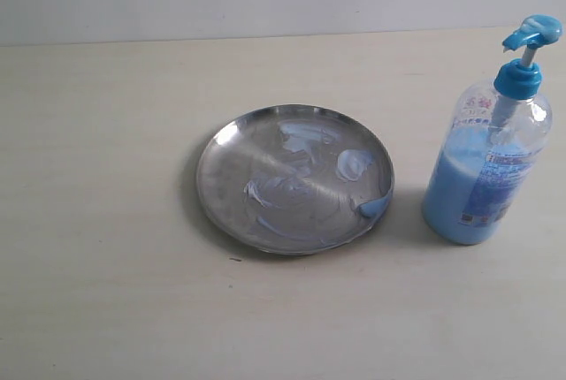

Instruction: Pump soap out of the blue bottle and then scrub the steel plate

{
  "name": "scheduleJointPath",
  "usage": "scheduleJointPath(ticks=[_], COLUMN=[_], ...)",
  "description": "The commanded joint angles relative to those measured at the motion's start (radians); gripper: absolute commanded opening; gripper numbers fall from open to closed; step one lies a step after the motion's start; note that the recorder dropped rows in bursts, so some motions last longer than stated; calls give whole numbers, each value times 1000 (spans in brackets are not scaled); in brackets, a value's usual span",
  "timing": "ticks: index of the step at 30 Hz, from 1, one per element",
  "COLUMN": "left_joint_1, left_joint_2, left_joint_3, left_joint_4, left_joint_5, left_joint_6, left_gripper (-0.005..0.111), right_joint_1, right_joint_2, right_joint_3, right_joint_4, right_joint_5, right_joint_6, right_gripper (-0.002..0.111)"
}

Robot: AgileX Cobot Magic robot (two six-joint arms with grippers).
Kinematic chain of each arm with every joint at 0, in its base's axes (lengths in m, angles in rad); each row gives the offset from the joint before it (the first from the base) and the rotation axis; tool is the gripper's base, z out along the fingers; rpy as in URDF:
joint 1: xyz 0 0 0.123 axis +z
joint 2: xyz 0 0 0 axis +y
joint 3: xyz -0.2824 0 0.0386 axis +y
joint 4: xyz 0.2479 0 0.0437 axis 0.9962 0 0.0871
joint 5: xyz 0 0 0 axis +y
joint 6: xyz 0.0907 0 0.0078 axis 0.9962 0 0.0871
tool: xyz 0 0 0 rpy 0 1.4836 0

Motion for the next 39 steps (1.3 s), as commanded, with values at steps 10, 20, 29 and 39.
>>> scheduleJointPath(ticks=[10, 20, 29, 39], left_joint_1=[169, 208, 254, 282], left_joint_2=[-164, -271, -387, -438], left_joint_3=[197, 362, 502, 590], left_joint_4=[-6, -10, -10, -59], left_joint_5=[-22, -22, 34, 114], left_joint_6=[-19, -22, -15, 88], left_gripper=[0, 0, 0, 0], right_joint_1=[2, 2, 2, 2], right_joint_2=[-3, -3, -3, -3], right_joint_3=[5, 5, 5, 5], right_joint_4=[1, 4, 4, 4], right_joint_5=[-12, 0, 0, 0], right_joint_6=[3, 3, 3, 3], right_gripper=[0, 0, 0, 0])
